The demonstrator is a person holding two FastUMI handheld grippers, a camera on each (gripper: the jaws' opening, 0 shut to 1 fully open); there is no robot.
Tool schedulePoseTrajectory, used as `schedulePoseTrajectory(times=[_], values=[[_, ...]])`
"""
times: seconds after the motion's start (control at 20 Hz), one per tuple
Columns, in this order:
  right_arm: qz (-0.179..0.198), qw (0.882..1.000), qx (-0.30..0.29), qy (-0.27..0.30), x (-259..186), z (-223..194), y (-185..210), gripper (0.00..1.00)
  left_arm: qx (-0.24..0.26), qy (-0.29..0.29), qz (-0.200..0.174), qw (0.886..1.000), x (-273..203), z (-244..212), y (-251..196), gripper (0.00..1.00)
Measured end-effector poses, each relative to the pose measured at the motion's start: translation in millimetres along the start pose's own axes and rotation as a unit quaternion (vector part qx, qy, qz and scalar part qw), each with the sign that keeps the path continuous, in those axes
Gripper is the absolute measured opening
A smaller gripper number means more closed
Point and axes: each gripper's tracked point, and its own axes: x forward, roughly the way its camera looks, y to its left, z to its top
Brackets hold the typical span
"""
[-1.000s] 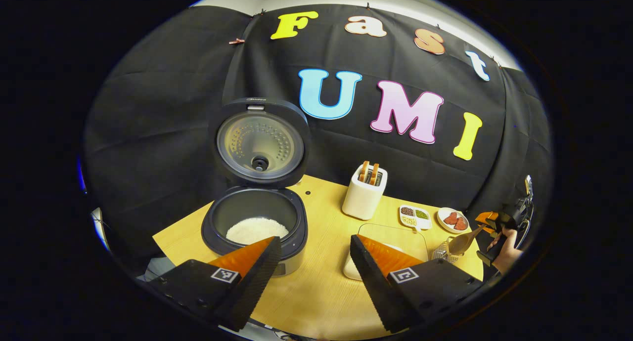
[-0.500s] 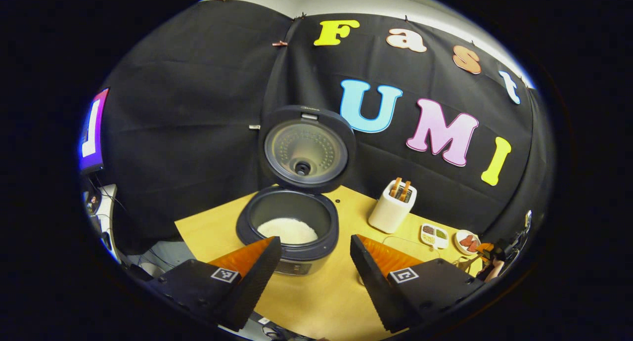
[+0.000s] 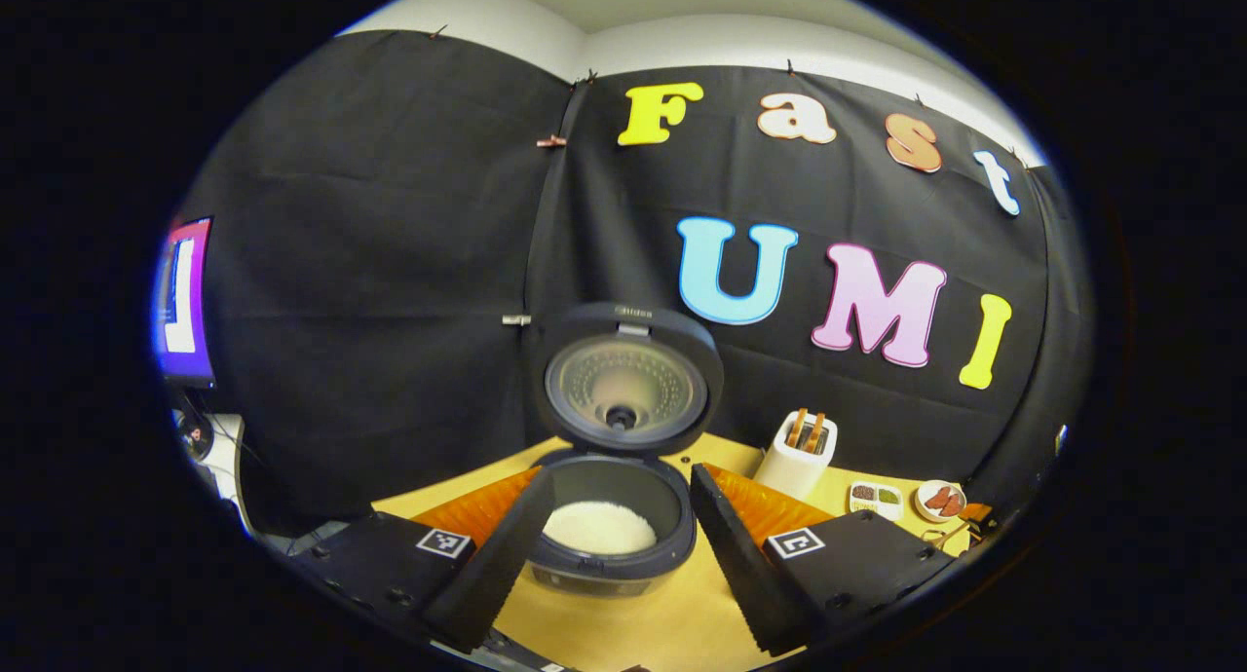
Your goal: Close the left gripper, press the button to open the rice cooker; take a wooden spoon from the chopstick holder with the right hand, scoop a spoonful of rice and pour it into the rice cooker, then put the wooden spoon back into the chopstick holder.
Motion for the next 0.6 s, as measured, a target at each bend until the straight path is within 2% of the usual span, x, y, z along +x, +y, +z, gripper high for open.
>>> schedulePoseTrajectory(times=[0.15,0.3,0.45,0.6], values=[[-0.004,0.999,-0.031,-0.015,-30,7,-5,0.98,0.012,-0.027,0.009,1.000,12,32,11,0.95],[-0.012,0.998,-0.055,-0.028,-62,11,-2,0.98,0.044,-0.066,-0.003,0.997,29,59,15,0.95],[-0.020,0.996,-0.075,-0.034,-103,8,7,0.99,0.086,-0.085,-0.030,0.992,50,76,13,0.95],[-0.019,0.994,-0.098,-0.043,-141,1,24,0.98,0.086,-0.119,-0.077,0.986,71,93,2,0.94]])
